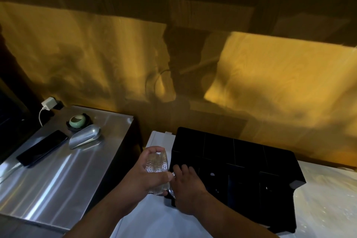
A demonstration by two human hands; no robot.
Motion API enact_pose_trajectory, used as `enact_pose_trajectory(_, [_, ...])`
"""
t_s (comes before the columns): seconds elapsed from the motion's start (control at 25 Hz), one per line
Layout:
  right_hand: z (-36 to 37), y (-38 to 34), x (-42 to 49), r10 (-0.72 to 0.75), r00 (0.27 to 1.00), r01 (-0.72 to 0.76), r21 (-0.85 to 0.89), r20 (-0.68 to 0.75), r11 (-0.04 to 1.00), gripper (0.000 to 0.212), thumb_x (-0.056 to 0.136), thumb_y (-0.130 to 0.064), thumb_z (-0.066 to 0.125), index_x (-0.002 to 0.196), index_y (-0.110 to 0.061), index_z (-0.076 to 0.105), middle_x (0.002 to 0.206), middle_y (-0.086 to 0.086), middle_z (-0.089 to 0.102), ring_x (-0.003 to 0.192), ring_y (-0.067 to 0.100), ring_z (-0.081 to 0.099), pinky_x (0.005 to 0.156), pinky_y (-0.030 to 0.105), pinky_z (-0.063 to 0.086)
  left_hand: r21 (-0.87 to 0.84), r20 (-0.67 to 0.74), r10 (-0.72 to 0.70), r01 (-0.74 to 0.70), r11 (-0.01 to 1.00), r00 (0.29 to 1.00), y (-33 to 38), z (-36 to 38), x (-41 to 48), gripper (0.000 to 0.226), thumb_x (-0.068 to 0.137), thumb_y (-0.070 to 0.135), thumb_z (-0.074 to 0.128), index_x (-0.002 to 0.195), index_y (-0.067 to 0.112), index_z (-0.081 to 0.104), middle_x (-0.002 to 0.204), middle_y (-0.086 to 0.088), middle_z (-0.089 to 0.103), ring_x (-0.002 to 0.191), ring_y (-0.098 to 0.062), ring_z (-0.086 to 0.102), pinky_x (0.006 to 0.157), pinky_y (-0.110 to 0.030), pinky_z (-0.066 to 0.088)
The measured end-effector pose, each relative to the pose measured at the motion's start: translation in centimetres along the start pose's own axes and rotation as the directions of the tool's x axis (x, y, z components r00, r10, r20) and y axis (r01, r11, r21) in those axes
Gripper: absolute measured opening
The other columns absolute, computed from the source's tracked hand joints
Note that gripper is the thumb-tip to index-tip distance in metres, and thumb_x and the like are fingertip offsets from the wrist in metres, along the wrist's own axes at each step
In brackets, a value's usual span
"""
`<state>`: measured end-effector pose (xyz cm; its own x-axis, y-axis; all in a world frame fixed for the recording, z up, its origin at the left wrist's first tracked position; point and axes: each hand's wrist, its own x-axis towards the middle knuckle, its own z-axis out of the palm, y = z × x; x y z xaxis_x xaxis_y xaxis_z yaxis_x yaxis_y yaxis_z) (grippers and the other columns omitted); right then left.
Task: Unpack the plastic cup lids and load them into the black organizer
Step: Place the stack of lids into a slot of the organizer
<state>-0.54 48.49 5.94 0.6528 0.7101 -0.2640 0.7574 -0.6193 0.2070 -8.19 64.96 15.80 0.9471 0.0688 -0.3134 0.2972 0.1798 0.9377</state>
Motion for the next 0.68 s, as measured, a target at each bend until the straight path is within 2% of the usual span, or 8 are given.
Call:
enact_pose_trajectory(0.12, [0.9, -0.2, 0.0, -0.003, 1.000, 0.002, -0.053, -0.013, 0.999, 0.092, 0.090, -0.045, 0.063, 0.150, -0.010, 0.003, 0.142, 0.023, 0.033, 0.125, 0.043, 0.026, 0.109, 0.058, 0.026, 0.012, 0.006, 0.001, -0.001, 1.000, 1.000, -0.1, -0.1, 0.0, 0.079, 0.049, 0.029, 0.095, 0.119, 0.049, 0.064, 0.125, -0.012, 0.059, 0.109, -0.040, 0.065, 0.075, -0.056, 0.066])
enact_pose_trajectory(0.28, [1.3, -0.3, -0.2, 0.009, 1.000, -0.011, -0.041, -0.027, 0.999, 0.088, 0.094, -0.045, 0.060, 0.155, -0.012, 0.005, 0.150, 0.024, 0.030, 0.135, 0.046, 0.025, 0.115, 0.058, 0.023, 0.003, 0.028, 0.007, -0.007, 1.000, 1.000, -0.1, -0.1, -0.1, 0.077, 0.050, 0.028, 0.095, 0.118, 0.048, 0.064, 0.124, -0.013, 0.059, 0.108, -0.040, 0.066, 0.076, -0.057, 0.066])
enact_pose_trajectory(0.48, [0.7, -0.2, -1.1, 0.003, 0.999, -0.001, 0.040, -0.041, 0.999, 0.099, 0.093, -0.048, 0.064, 0.148, -0.021, -0.013, 0.158, 0.020, 0.022, 0.142, 0.047, 0.023, 0.118, 0.059, 0.023, -0.001, 0.040, 0.014, -0.014, 1.000, 0.999, 0.1, 0.4, -0.2, 0.076, 0.050, 0.028, 0.095, 0.116, 0.049, 0.064, 0.122, -0.013, 0.061, 0.102, -0.035, 0.070, 0.073, -0.053, 0.067])
enact_pose_trajectory(0.56, [0.4, 0.2, -1.8, 0.024, 0.999, -0.020, 0.106, -0.039, 0.994, 0.091, 0.097, -0.048, 0.059, 0.151, -0.021, -0.009, 0.159, 0.021, 0.023, 0.142, 0.047, 0.025, 0.118, 0.058, 0.024, -0.002, 0.037, 0.018, -0.018, 1.000, 0.999, 0.2, 0.6, -0.2, 0.076, 0.049, 0.029, 0.095, 0.116, 0.050, 0.064, 0.123, -0.013, 0.060, 0.103, -0.036, 0.069, 0.072, -0.050, 0.067])
enact_pose_trajectory(0.68, [0.1, 0.8, -2.8, 0.041, 0.997, -0.029, 0.168, -0.069, 0.985, 0.080, 0.096, -0.050, 0.060, 0.156, -0.017, 0.018, 0.147, 0.021, 0.039, 0.133, 0.044, 0.038, 0.117, 0.055, 0.030, 0.004, 0.028, 0.023, -0.024, 1.000, 0.999, 0.3, 1.0, -0.2, 0.075, 0.049, 0.030, 0.094, 0.113, 0.053, 0.064, 0.122, -0.012, 0.060, 0.103, -0.036, 0.069, 0.072, -0.049, 0.067])
